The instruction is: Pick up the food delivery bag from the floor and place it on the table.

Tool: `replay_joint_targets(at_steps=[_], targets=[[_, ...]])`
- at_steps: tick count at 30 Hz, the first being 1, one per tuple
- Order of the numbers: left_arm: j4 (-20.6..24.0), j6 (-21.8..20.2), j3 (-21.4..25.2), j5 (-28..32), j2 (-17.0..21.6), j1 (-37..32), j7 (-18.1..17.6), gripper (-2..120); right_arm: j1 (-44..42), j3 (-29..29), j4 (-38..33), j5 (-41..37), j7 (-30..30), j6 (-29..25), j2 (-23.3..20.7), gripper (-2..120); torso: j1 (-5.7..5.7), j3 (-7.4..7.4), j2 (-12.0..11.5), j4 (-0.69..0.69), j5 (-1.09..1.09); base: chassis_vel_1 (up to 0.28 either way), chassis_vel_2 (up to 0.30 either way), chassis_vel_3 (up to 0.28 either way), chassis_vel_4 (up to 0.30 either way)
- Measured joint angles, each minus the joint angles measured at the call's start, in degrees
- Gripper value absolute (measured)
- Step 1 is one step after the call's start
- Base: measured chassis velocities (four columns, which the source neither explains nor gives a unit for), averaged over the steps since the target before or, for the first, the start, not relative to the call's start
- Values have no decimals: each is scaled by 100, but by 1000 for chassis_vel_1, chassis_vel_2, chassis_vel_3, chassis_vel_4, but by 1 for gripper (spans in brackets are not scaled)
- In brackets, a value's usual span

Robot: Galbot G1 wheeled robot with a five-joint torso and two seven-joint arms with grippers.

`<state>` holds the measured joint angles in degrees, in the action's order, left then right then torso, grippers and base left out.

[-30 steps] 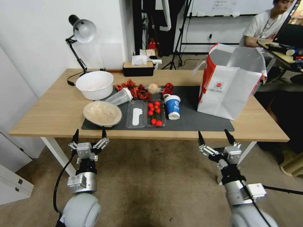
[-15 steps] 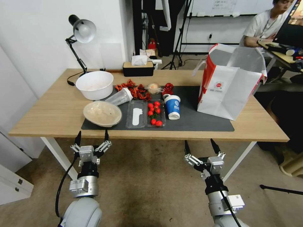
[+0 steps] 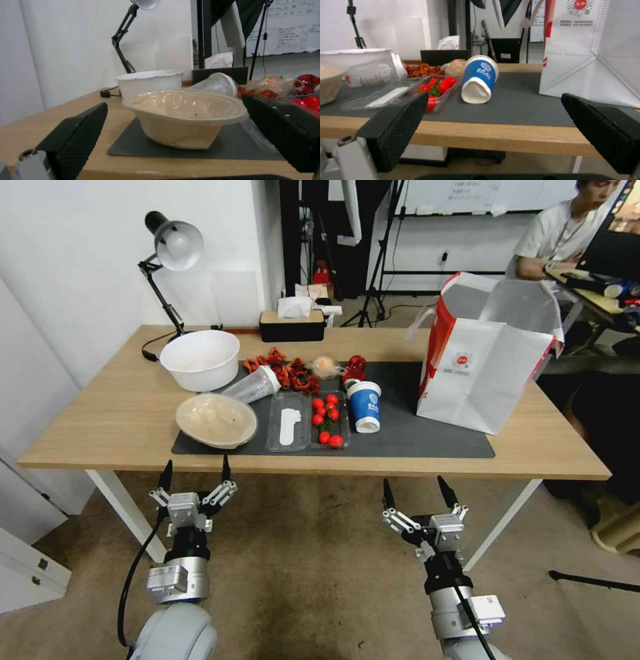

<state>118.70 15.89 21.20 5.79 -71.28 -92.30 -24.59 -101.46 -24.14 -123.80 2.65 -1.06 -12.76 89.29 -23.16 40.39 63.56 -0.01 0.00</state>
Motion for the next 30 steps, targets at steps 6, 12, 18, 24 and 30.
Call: replay_joint_targets(at_steps=[6,12,18,24,30], targets=[[-114,59,34,-119,-16,-30,4,100,33,-2,22,11,-29,-26,-29,100,0,0,0,0,0,0,0,0,0],[-203,78,57,-290,-49,-16,10,100,45,-63,16,-21,-58,-52,-78,100,0,0,0,0,0,0,0,0,0],[-339,191,104,-513,-80,34,29,100,65,-134,6,-18,-111,-131,-110,100,0,0,0,0,0,0,0,0,0],[-391,234,117,-612,-119,42,46,100,115,-187,20,-14,-128,-174,-139,100,0,0,0,0,0,0,0,0,0],[-434,234,130,-695,-145,46,48,100,144,-225,37,-19,-156,-201,-172,100,0,0,0,0,0,0,0,0,0]])
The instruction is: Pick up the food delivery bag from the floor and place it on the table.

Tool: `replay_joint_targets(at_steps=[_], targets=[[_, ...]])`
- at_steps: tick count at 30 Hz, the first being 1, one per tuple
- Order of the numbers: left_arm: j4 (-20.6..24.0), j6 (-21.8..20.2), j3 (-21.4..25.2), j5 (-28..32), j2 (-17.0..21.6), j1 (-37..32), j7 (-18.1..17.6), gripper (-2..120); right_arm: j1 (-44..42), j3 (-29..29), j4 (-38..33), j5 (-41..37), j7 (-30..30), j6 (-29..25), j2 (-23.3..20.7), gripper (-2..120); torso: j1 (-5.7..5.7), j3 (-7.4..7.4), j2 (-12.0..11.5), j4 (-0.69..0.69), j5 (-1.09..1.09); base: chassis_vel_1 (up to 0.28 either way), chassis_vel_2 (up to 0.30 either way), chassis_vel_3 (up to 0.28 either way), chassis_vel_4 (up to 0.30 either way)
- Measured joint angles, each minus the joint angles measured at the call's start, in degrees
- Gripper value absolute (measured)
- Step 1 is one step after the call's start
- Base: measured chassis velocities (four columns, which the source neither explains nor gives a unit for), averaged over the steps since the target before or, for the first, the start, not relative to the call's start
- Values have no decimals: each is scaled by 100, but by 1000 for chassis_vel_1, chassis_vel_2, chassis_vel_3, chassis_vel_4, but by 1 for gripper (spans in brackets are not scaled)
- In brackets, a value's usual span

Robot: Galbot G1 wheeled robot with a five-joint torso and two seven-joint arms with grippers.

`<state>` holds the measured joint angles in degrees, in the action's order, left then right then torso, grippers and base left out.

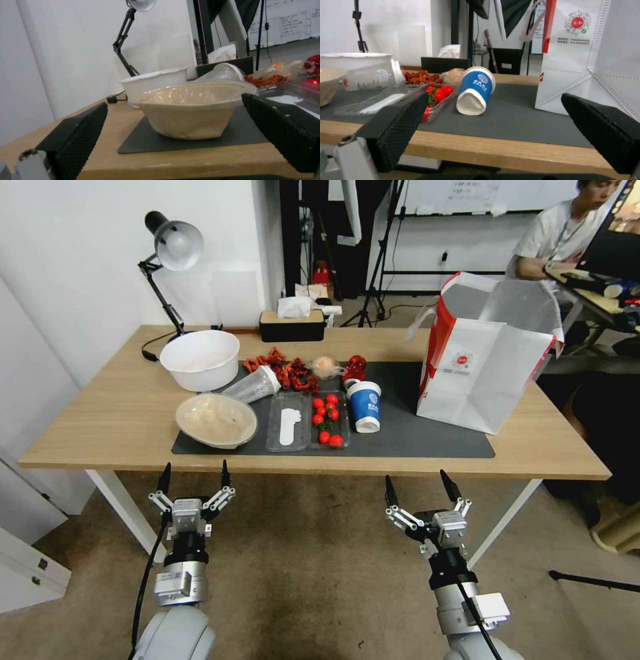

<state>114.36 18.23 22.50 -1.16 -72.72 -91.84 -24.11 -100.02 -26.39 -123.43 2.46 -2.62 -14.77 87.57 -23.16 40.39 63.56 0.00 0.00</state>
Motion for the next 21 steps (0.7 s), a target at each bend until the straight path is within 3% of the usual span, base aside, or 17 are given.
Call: replay_joint_targets(at_steps=[21], targets=[[-15,-60,13,-51,-10,5,-31,100,1,-6,4,-16,-12,-7,-7,100,0,0,0,0,0,0,0,0,0]])
